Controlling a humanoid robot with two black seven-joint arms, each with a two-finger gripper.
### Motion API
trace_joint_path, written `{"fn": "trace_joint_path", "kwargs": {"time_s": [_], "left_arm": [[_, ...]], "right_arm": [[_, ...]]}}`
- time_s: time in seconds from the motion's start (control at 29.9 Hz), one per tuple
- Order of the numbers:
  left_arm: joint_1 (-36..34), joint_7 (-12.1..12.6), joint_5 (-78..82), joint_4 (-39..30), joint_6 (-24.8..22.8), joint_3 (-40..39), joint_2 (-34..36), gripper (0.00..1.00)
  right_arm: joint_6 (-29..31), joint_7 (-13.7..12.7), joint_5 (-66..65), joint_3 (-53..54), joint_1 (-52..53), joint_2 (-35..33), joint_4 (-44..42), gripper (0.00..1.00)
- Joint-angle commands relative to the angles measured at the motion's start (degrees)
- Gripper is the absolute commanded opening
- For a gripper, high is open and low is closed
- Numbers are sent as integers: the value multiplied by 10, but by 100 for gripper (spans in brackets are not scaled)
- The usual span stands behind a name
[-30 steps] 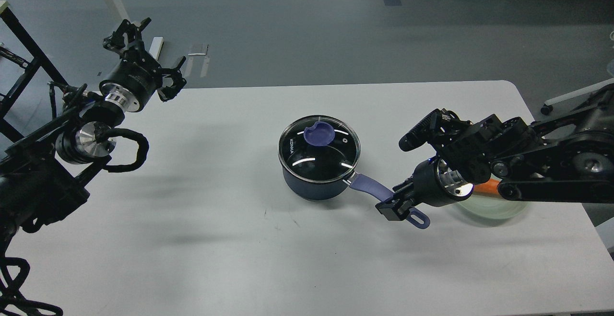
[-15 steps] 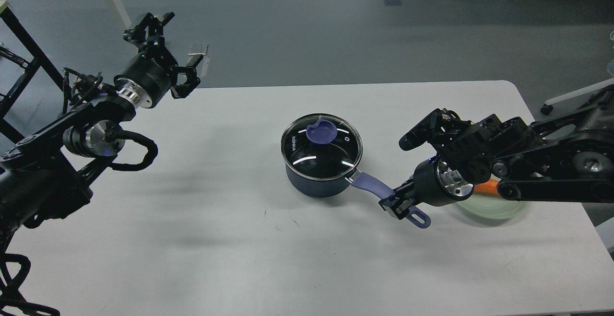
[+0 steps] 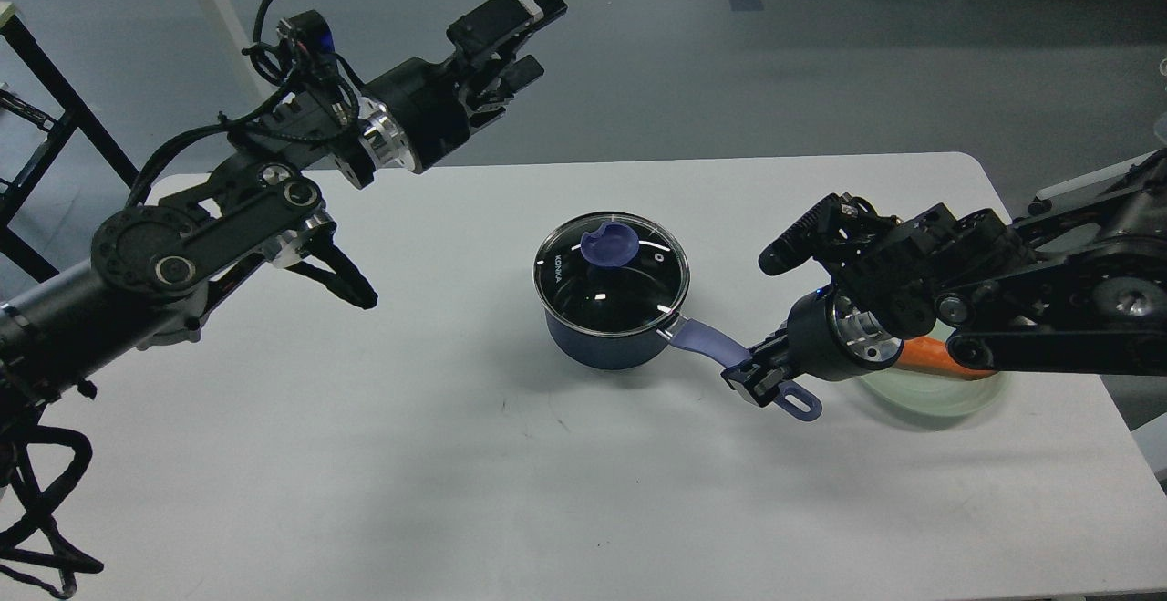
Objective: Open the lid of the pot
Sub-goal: 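Reach the left gripper over the saucepan toward the purple lid knob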
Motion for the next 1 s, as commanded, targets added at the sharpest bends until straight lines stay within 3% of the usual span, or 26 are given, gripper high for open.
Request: {"fn": "trace_joint_path", "kwargs": {"time_s": [0.0, 0.27, 0.37, 0.6, 0.97], "left_arm": [[-22, -4, 160, -4, 27, 54, -25, 96], [-43, -9, 371, 9, 118, 180, -46, 96], [-54, -5, 404, 43, 149, 226, -54, 96], [-74, -3, 409, 114, 176, 295, -72, 96], [-73, -8, 409, 118, 210, 364, -73, 96]], "right_arm": [[0, 0, 0, 0, -1, -2, 0, 26], [1, 0, -1, 0, -1, -2, 0, 26], [3, 0, 0, 0, -1, 0, 0, 26], [4, 0, 0, 0, -1, 1, 0, 26], [4, 0, -1, 0, -1, 2, 0, 26]]}}
